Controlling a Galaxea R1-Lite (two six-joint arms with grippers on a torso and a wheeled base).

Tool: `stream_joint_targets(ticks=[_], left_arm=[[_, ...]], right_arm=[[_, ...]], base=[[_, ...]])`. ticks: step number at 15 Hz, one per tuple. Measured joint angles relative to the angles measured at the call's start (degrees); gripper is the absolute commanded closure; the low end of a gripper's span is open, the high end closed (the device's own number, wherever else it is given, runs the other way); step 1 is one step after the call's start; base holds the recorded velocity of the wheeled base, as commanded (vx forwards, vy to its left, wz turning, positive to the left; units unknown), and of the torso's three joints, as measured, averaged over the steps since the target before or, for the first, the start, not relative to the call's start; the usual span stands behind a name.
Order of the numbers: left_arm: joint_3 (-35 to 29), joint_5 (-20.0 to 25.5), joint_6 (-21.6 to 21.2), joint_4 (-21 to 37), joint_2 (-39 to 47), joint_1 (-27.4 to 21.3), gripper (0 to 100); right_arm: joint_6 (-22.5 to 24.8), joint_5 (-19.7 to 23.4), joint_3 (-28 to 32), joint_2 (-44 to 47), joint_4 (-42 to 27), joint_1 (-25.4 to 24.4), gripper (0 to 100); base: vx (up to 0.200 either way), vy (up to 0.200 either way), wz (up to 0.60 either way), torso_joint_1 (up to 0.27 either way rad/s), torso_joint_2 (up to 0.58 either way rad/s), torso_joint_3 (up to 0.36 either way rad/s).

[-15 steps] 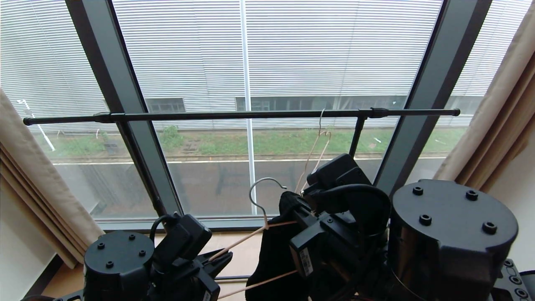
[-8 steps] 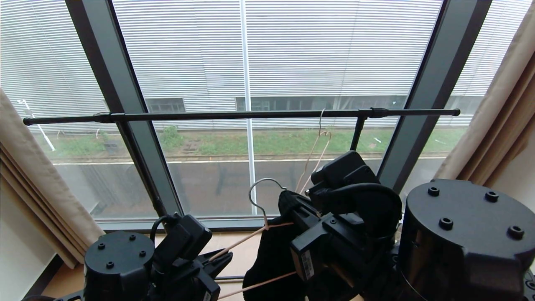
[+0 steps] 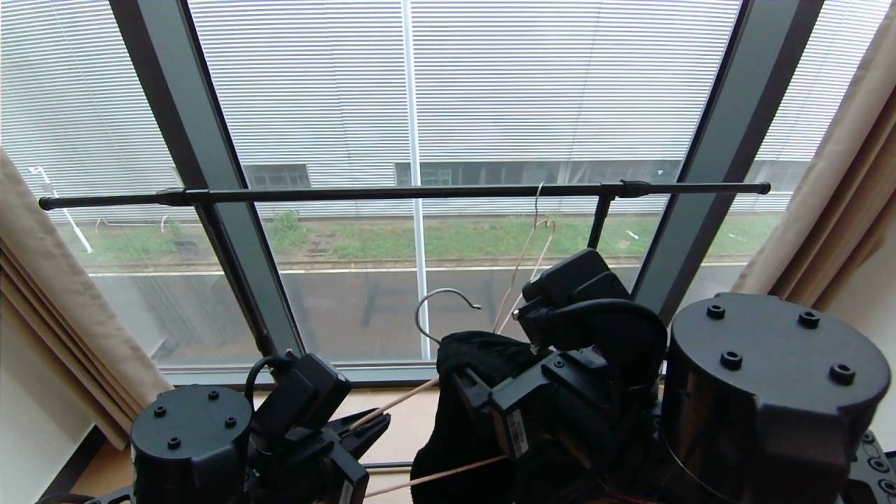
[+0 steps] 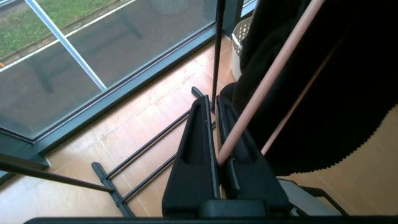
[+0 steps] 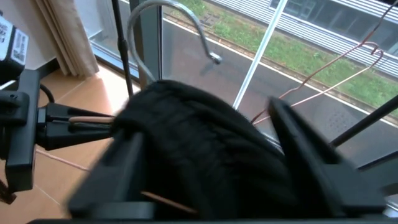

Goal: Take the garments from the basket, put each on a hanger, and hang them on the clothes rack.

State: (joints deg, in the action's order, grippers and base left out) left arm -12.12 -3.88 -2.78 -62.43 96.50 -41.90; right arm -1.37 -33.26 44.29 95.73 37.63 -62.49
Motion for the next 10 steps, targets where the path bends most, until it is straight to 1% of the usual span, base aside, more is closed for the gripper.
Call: stream_joint_targets(ticks=[5, 7, 10], left_arm=[[0.2, 0.0, -0.1, -0.1, 0.0, -0.1, 100], [0.4, 0.0, -0.1, -0.3, 0.0, -0.3, 100], [0.7, 0.0, -0.2, -2.3, 0.0, -0.6, 100]], right_arm=[[-0.5, 0.1, 1.8, 1.1, -0.3, 4.1, 0], [-0.8, 0.1, 2.4, 2.1, -0.3, 5.0, 0], [-0.8, 0.1, 2.7, 3.2, -0.3, 5.5, 0]], base=[[0.000, 0.000, 0.00, 0.000, 0.00, 0.000], [0.000, 0.000, 0.00, 0.000, 0.00, 0.000], [0.000, 0.000, 0.00, 0.000, 0.00, 0.000]])
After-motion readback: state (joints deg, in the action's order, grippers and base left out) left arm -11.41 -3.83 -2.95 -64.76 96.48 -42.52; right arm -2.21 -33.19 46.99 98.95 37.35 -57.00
